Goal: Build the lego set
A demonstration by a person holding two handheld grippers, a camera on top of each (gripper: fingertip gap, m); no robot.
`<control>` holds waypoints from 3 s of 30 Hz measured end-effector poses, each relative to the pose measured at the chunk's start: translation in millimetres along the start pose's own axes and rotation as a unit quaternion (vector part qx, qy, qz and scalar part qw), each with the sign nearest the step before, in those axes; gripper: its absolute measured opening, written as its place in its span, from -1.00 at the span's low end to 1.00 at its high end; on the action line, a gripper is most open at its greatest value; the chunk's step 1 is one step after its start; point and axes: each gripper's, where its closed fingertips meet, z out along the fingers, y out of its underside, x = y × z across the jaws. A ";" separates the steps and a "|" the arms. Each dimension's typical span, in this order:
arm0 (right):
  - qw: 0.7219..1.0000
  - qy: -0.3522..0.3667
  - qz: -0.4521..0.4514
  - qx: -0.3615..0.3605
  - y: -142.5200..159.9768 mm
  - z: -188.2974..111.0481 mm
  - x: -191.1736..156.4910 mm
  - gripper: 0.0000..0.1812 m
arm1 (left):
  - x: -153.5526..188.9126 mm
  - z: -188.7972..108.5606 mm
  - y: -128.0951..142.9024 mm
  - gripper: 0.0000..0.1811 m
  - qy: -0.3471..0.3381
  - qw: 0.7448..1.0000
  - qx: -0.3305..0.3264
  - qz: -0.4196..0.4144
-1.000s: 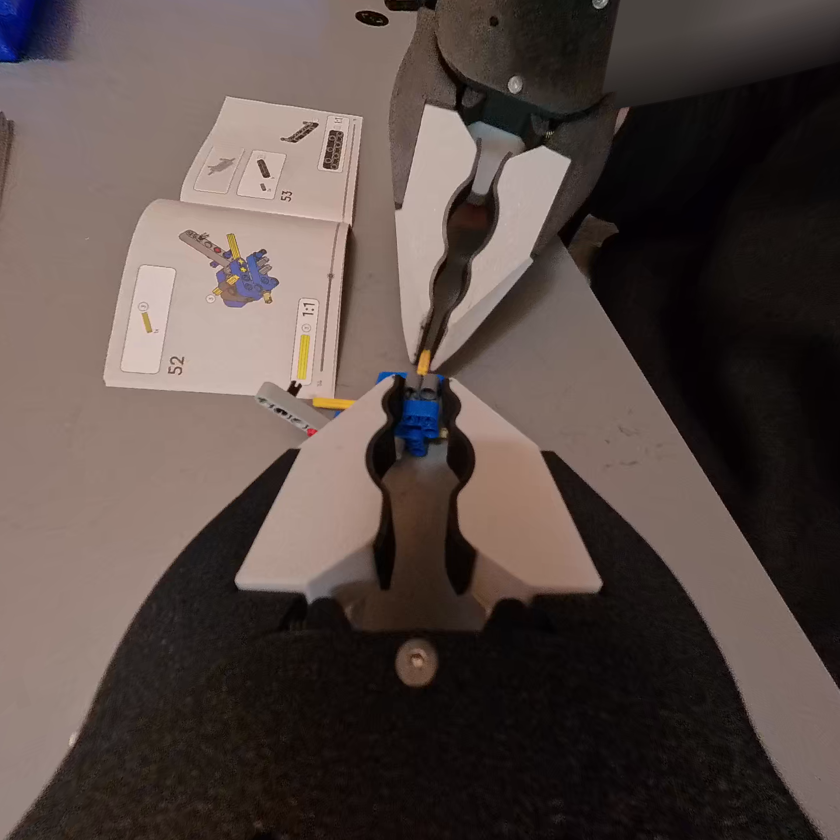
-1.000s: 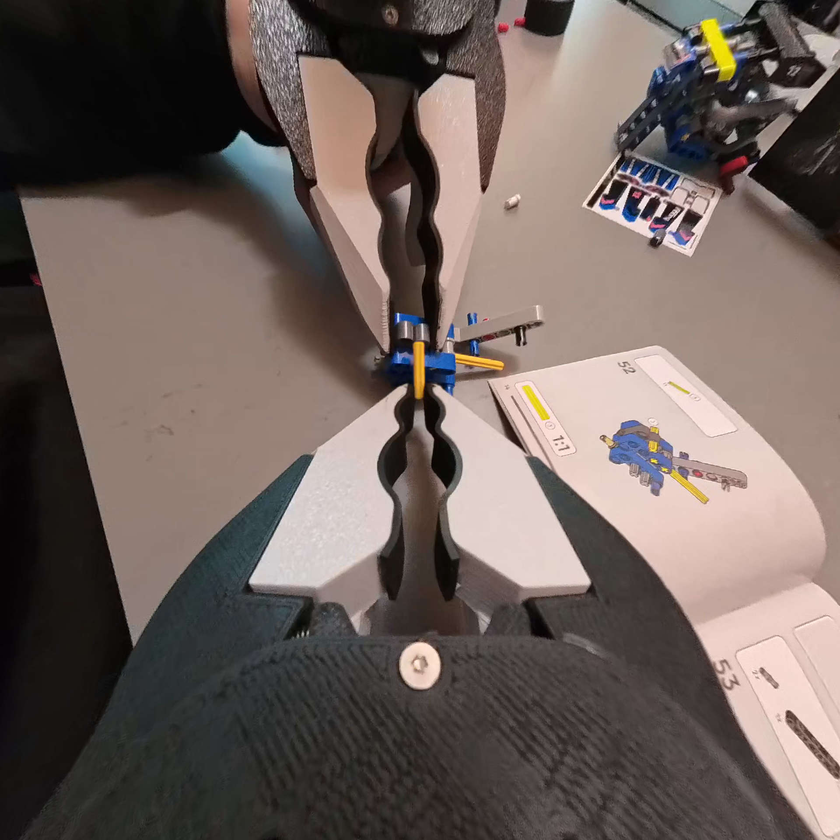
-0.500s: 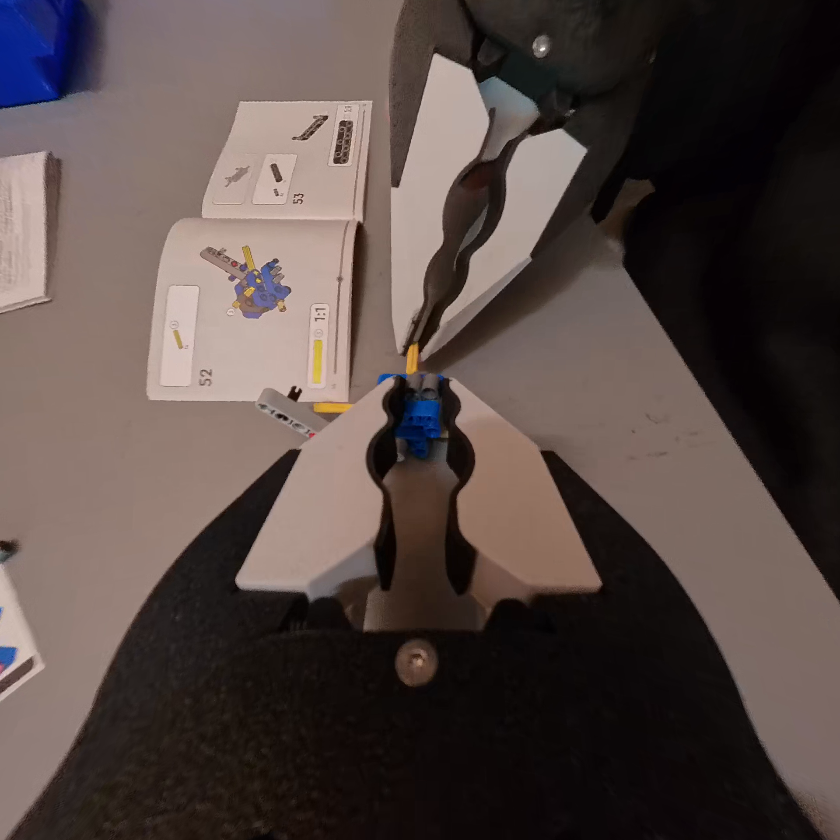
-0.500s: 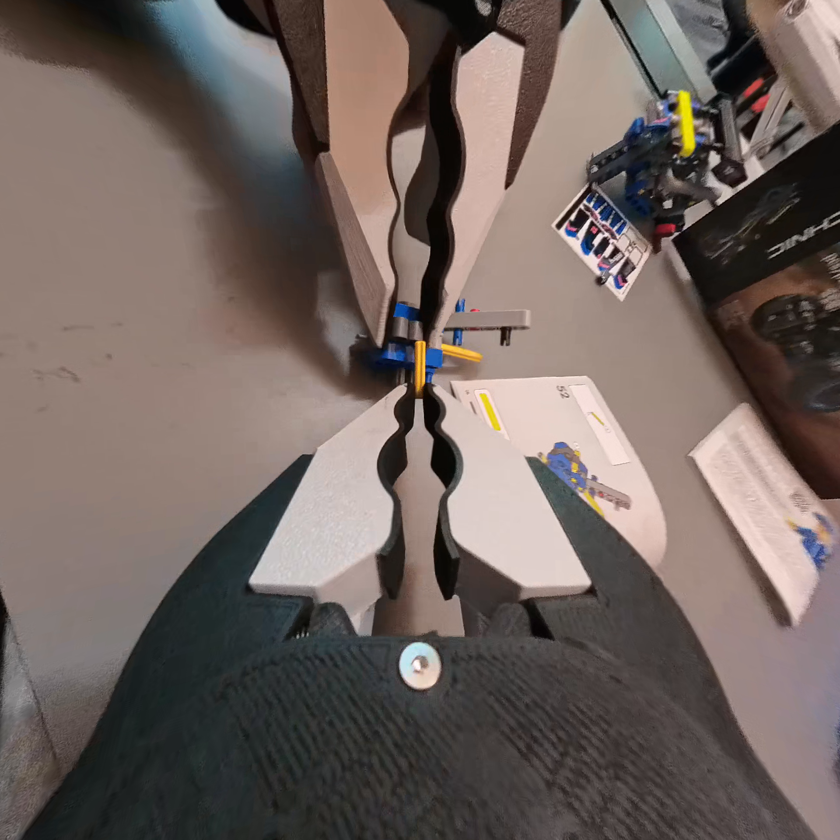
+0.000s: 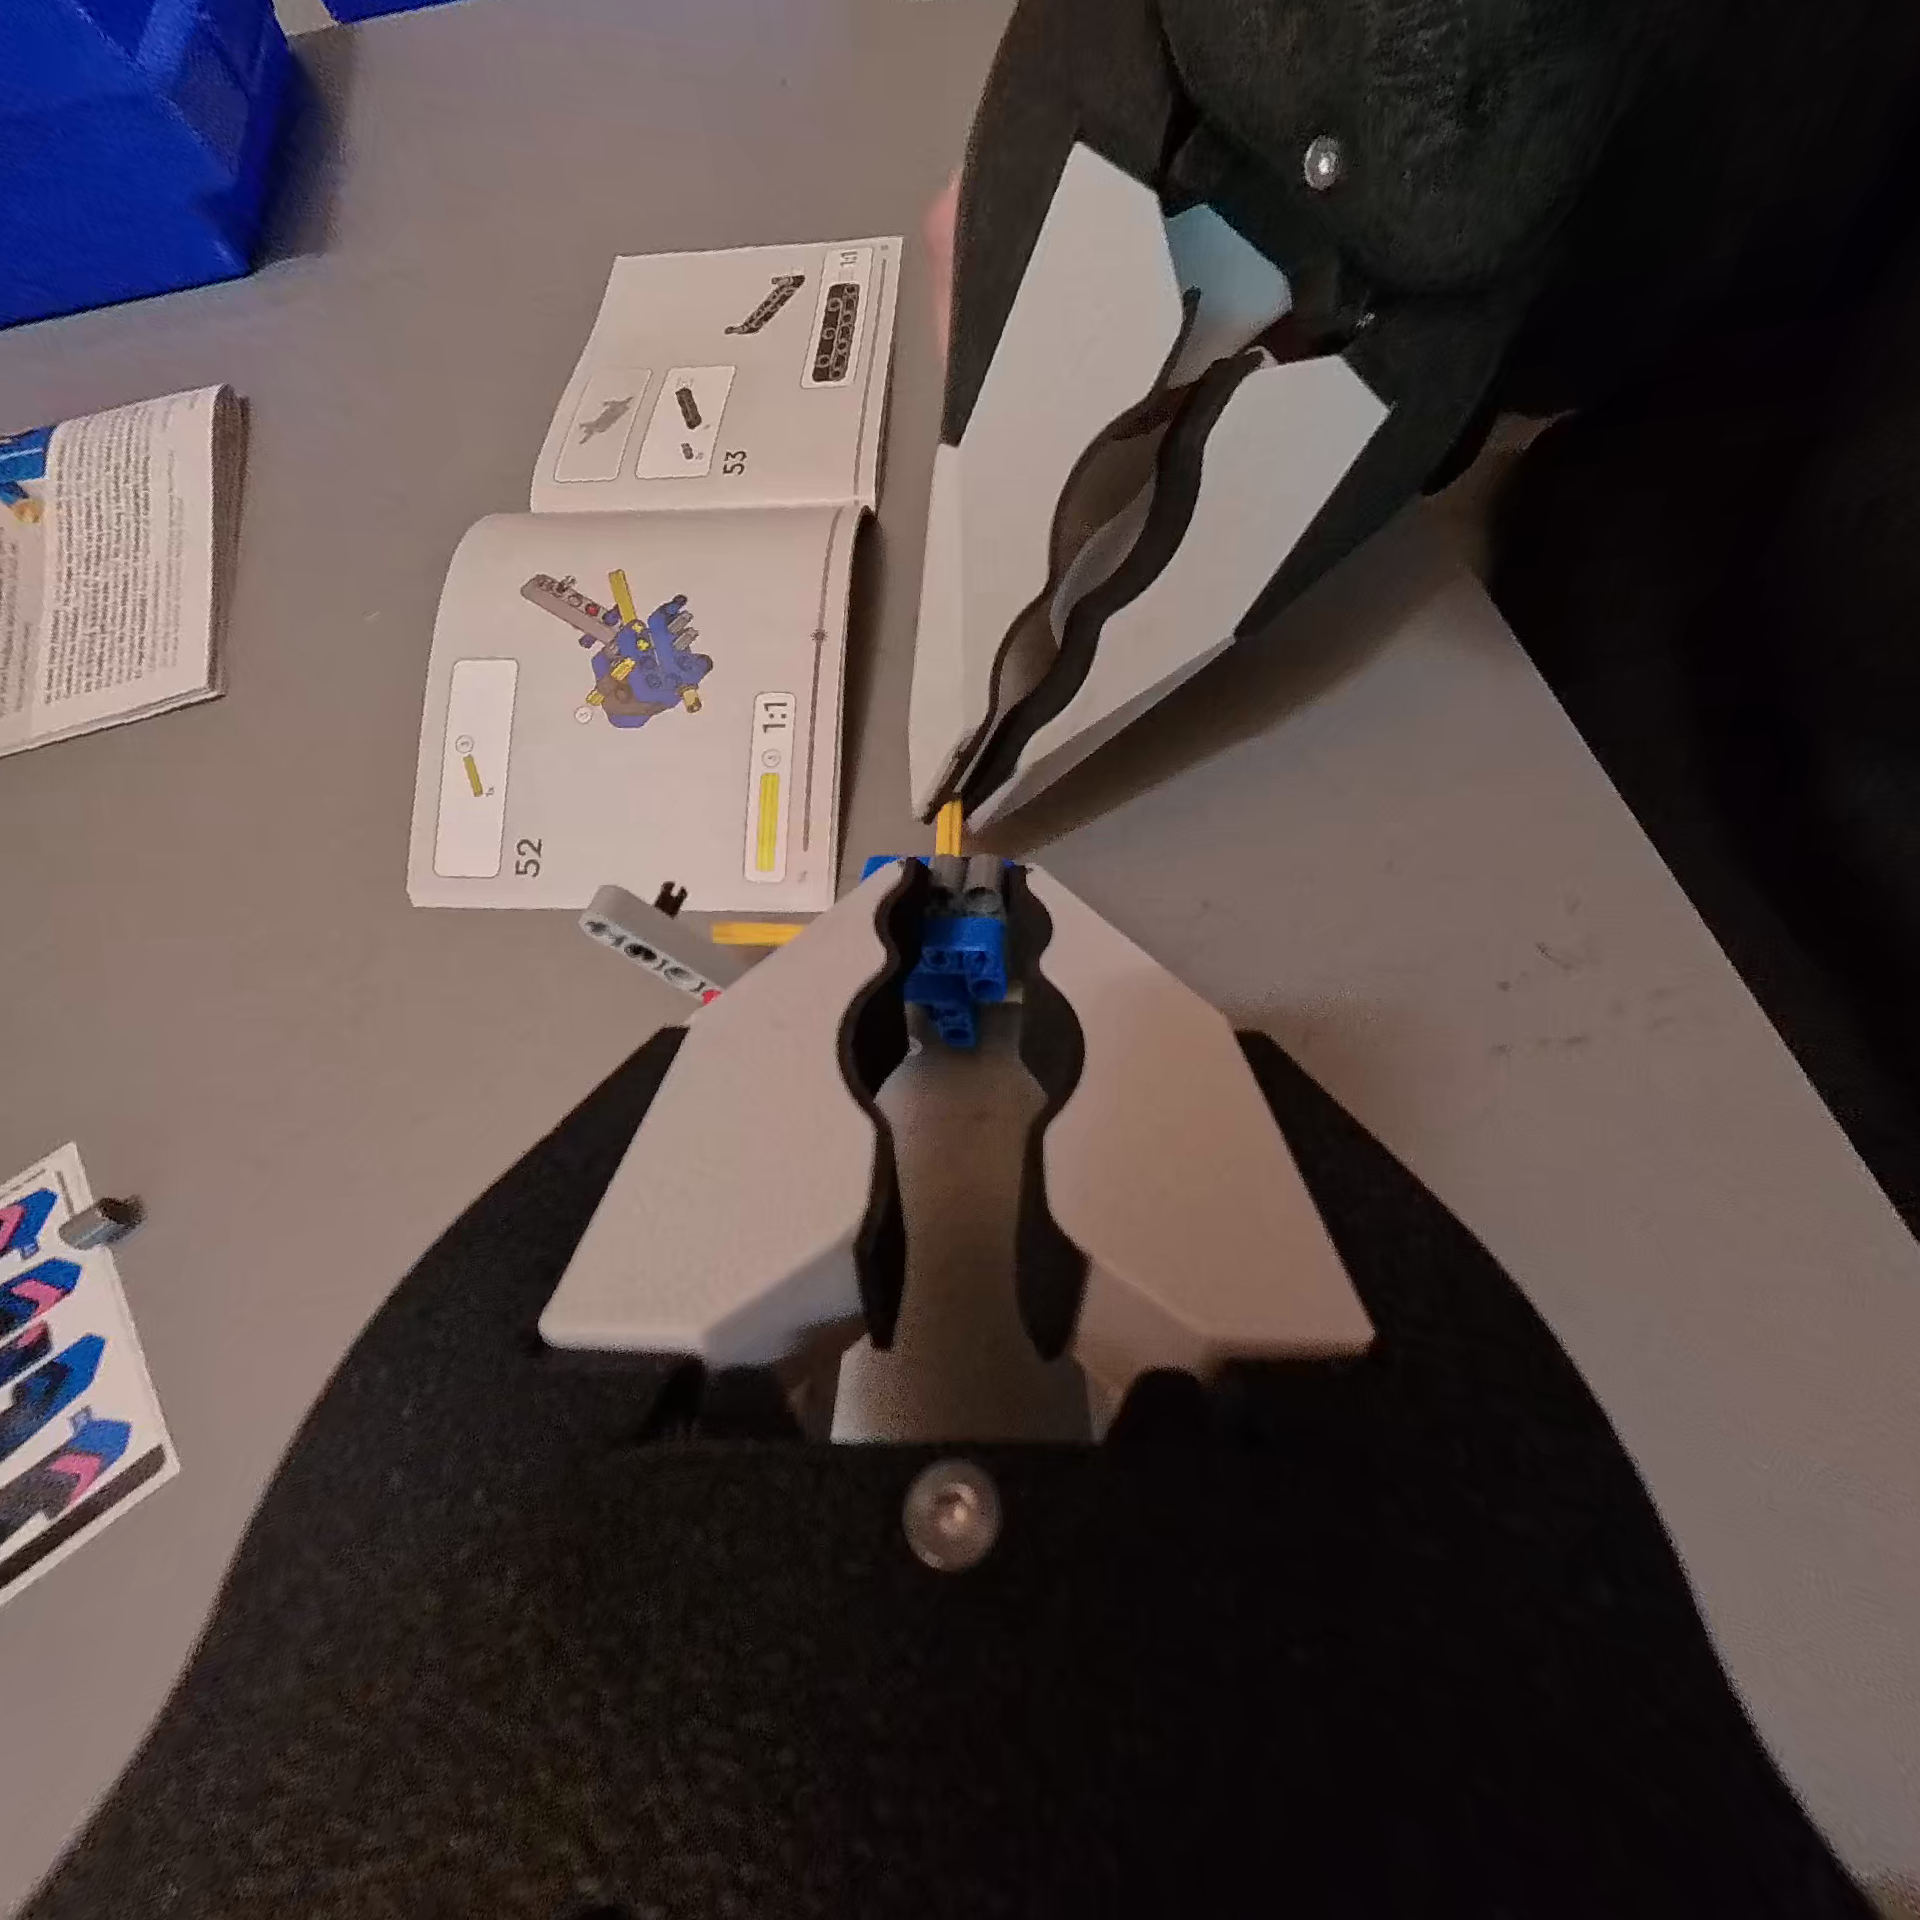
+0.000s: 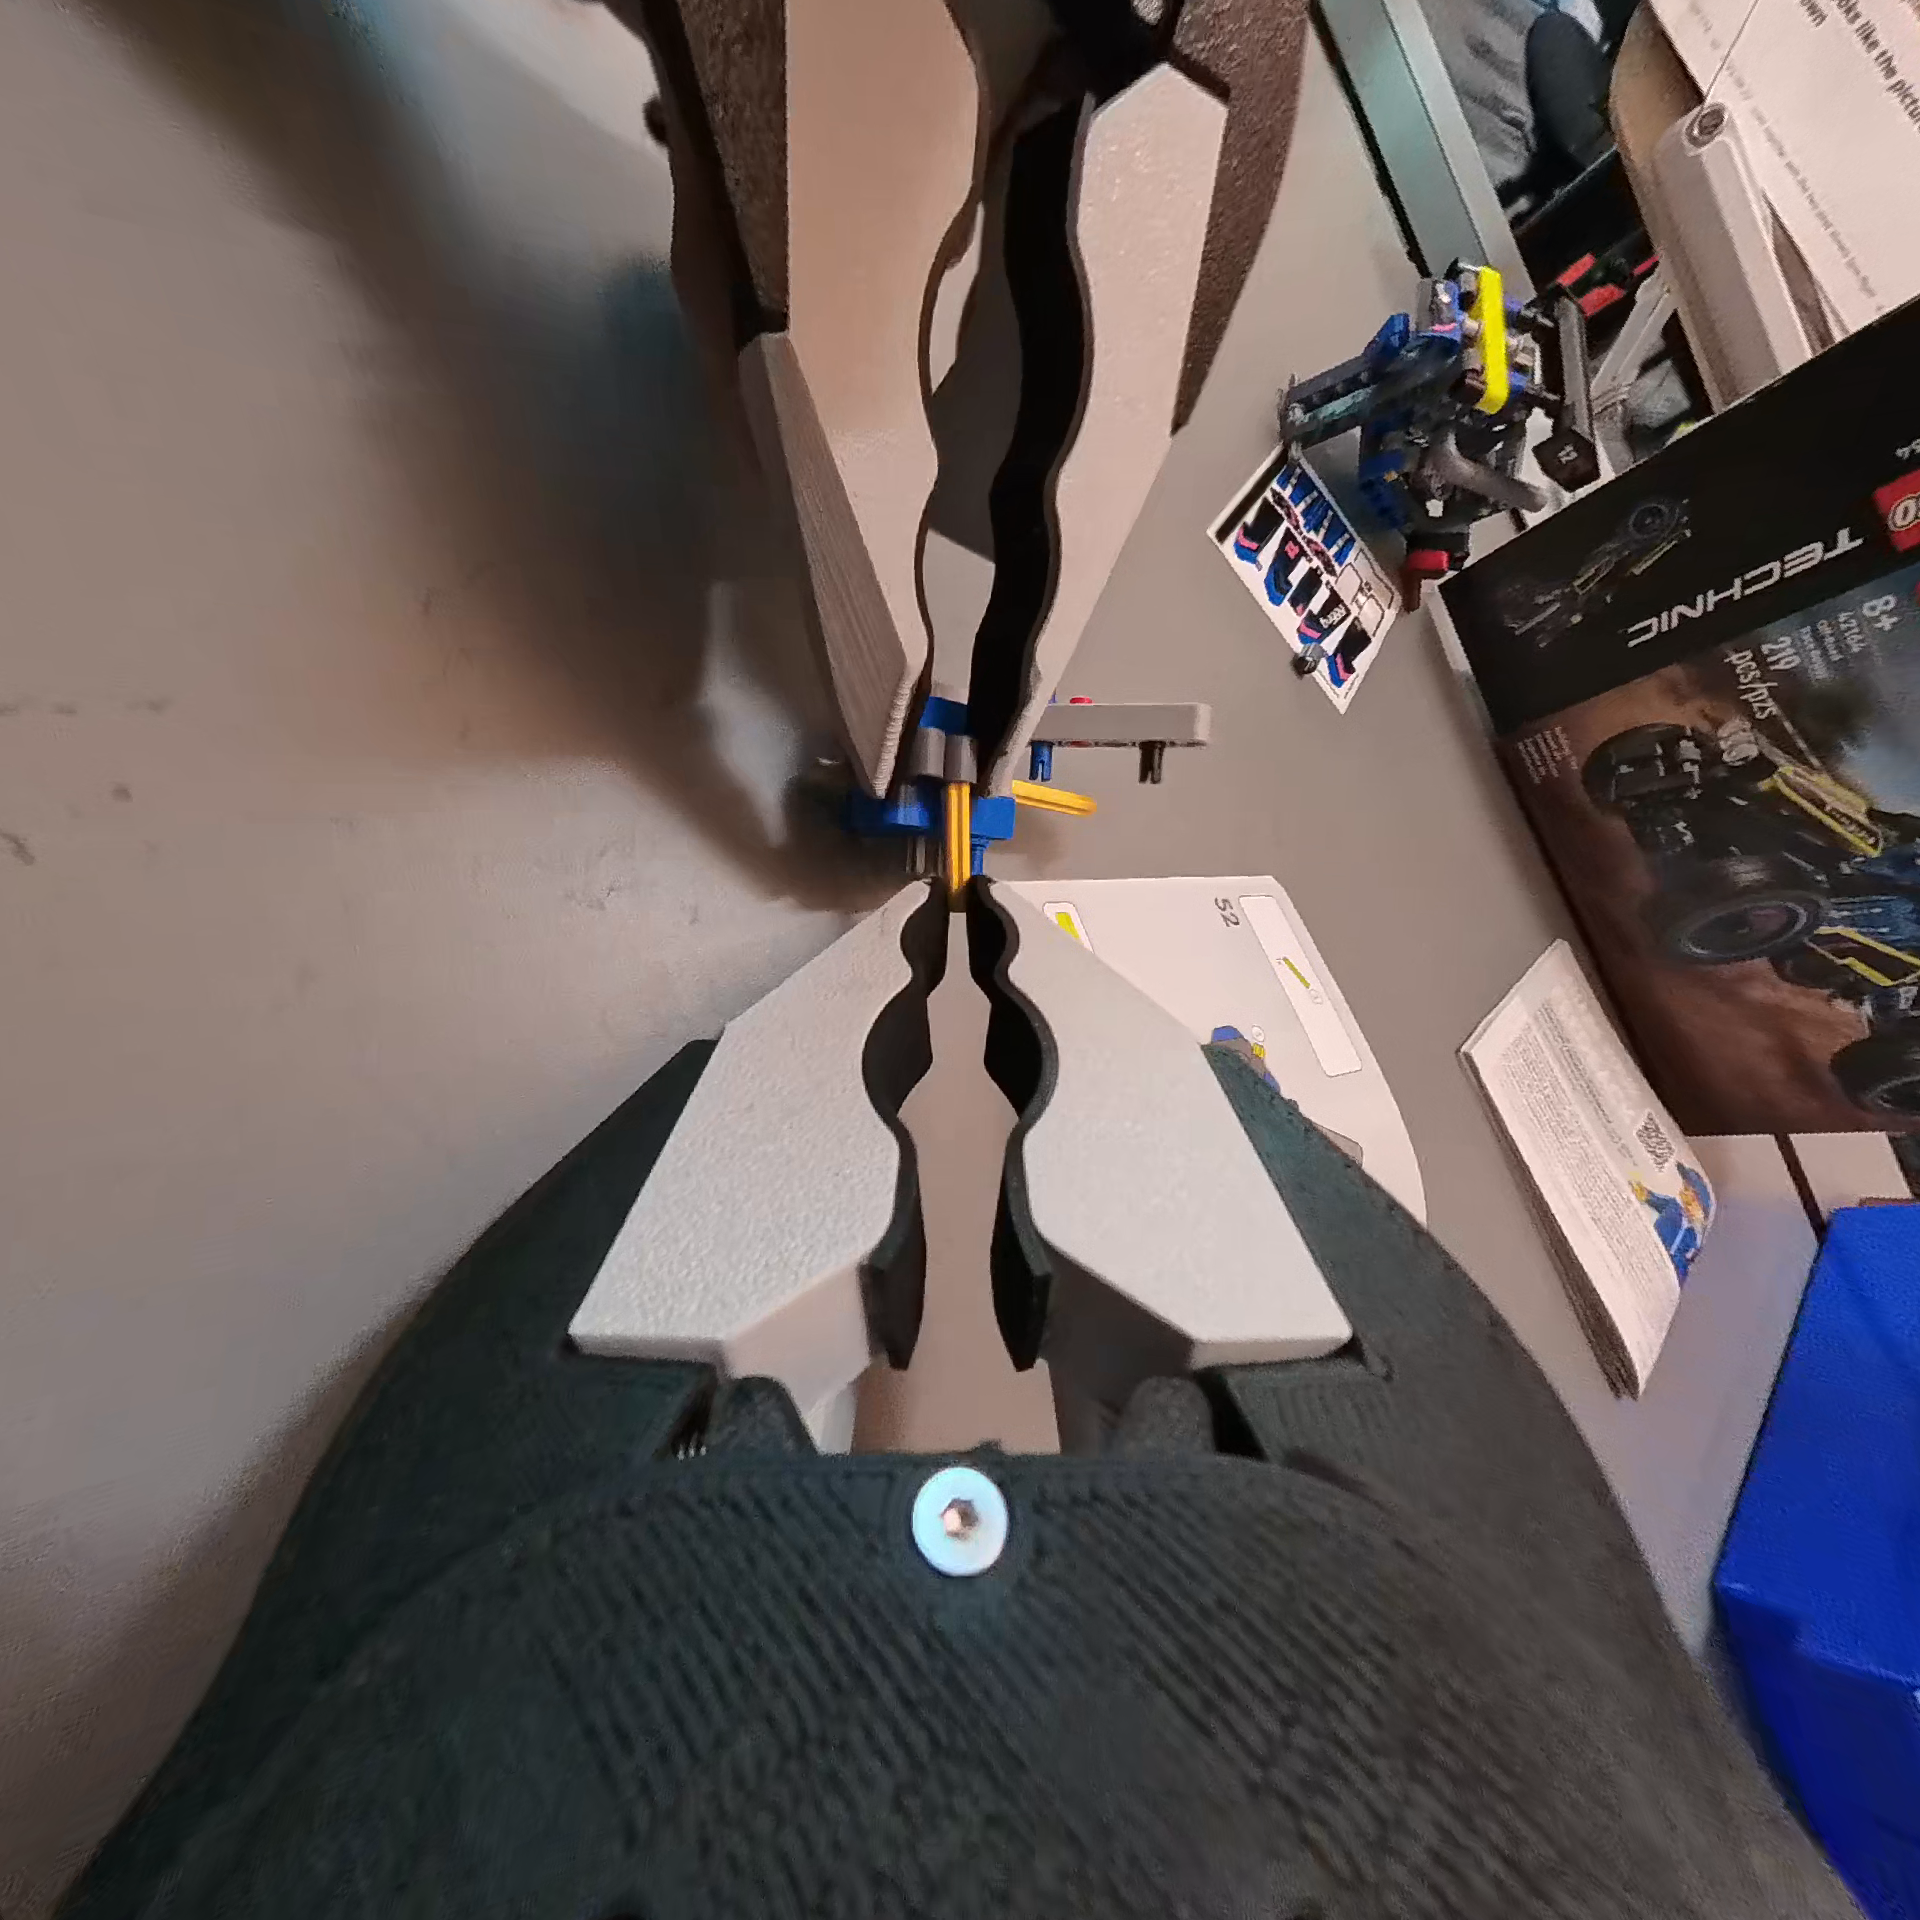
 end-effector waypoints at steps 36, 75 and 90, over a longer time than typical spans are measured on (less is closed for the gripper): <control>0.998 -0.040 -0.028 0.046 -9.3 23.3 10.5 -0.97 | -17.3 -11.4 9.3 -0.87 -0.035 0.997 0.022 0.059; 1.000 -0.001 0.009 -0.019 4.0 29.3 11.6 -0.97 | -18.0 -12.0 10.8 -0.81 -0.058 0.997 0.018 0.049; 0.990 0.086 -0.108 0.026 -31.3 3.2 24.6 -0.96 | -16.2 -28.6 -24.4 -0.96 -0.057 0.995 0.084 -0.007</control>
